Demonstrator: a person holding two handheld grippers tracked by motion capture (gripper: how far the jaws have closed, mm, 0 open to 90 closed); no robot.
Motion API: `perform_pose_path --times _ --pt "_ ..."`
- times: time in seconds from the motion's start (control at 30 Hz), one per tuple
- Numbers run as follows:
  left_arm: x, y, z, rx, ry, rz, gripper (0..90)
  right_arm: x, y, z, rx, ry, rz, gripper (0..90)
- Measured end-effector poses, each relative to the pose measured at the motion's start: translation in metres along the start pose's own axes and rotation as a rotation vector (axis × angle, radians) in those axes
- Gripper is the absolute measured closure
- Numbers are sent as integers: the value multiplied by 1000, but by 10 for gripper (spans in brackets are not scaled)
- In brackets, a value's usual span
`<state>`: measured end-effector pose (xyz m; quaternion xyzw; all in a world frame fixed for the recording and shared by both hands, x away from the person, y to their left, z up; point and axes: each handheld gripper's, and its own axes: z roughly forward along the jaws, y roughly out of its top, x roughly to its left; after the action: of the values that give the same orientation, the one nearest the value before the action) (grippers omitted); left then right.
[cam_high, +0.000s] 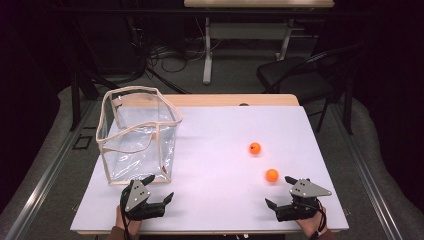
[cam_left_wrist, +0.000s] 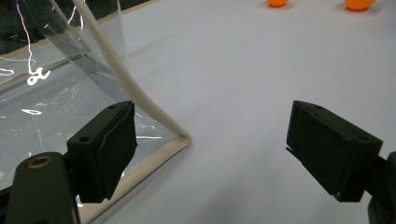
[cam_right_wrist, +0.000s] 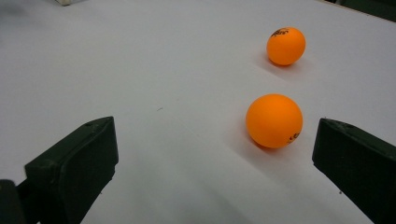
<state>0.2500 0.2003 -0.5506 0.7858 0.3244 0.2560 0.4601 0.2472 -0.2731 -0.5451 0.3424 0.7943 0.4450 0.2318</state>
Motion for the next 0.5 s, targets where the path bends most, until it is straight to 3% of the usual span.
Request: perform_pose_path --times 0.5 --pt "0 1 1 6 2 1 160 -1 3 4 1 -19 -2 0"
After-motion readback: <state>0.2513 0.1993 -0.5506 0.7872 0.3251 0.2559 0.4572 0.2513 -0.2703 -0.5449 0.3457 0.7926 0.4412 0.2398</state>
